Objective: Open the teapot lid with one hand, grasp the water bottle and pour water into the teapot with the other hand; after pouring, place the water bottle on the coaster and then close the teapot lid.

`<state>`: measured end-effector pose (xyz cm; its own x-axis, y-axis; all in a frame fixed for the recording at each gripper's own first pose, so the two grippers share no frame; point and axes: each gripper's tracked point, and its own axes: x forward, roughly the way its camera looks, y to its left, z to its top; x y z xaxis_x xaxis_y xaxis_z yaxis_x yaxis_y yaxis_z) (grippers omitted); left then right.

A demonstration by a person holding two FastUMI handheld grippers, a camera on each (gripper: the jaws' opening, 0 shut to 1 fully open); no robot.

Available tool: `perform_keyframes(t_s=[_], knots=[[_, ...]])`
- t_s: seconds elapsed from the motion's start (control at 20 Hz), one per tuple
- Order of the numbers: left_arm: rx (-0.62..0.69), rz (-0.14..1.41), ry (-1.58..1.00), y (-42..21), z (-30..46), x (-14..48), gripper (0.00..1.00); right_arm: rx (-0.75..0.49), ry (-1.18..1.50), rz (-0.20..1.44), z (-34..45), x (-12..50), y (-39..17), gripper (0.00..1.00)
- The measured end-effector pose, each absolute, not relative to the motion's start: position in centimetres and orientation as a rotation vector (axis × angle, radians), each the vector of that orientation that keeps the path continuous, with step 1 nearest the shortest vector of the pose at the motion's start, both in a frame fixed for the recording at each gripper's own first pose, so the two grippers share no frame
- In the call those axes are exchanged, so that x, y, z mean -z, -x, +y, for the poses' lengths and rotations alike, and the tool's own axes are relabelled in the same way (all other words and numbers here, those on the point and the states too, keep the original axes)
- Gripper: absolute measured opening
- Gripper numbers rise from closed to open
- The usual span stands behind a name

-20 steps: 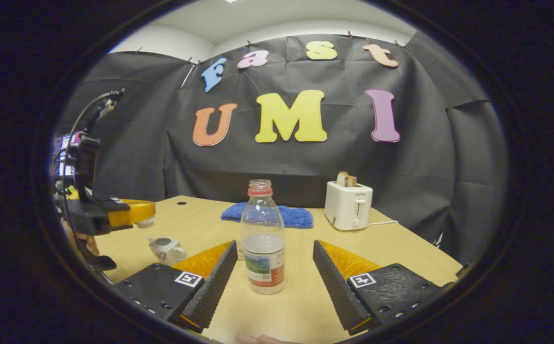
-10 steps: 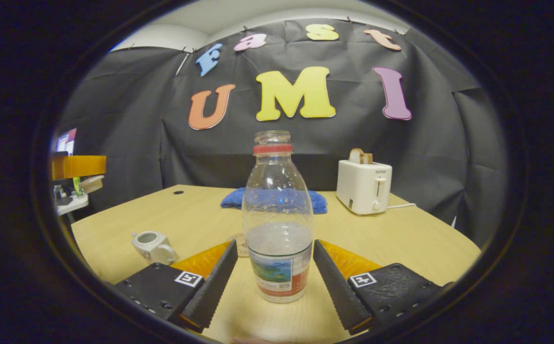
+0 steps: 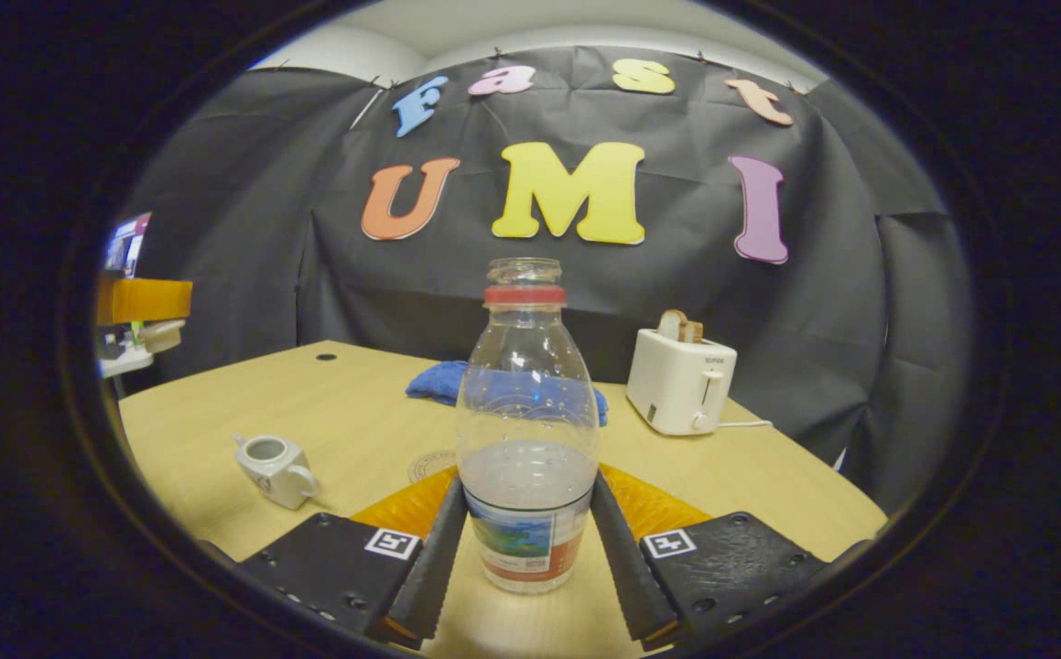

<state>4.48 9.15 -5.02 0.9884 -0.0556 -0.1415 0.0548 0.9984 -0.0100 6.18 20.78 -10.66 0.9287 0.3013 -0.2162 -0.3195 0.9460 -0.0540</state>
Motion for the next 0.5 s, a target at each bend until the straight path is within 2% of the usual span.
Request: perform_keyframes(t_s=[0.4, 0.5], knots=[[0.042, 0.148, 0.0, -4.4, 11.5, 4.9, 0.03, -0.387, 0.479, 0.273, 24.3, 12.0, -5.1, 0.73], [0.033, 0.152, 0.01, -4.4, 12.3, 4.9, 0.03, -0.359, 0.606, 0.254, 24.8, 11.9, -5.5, 0.73]])
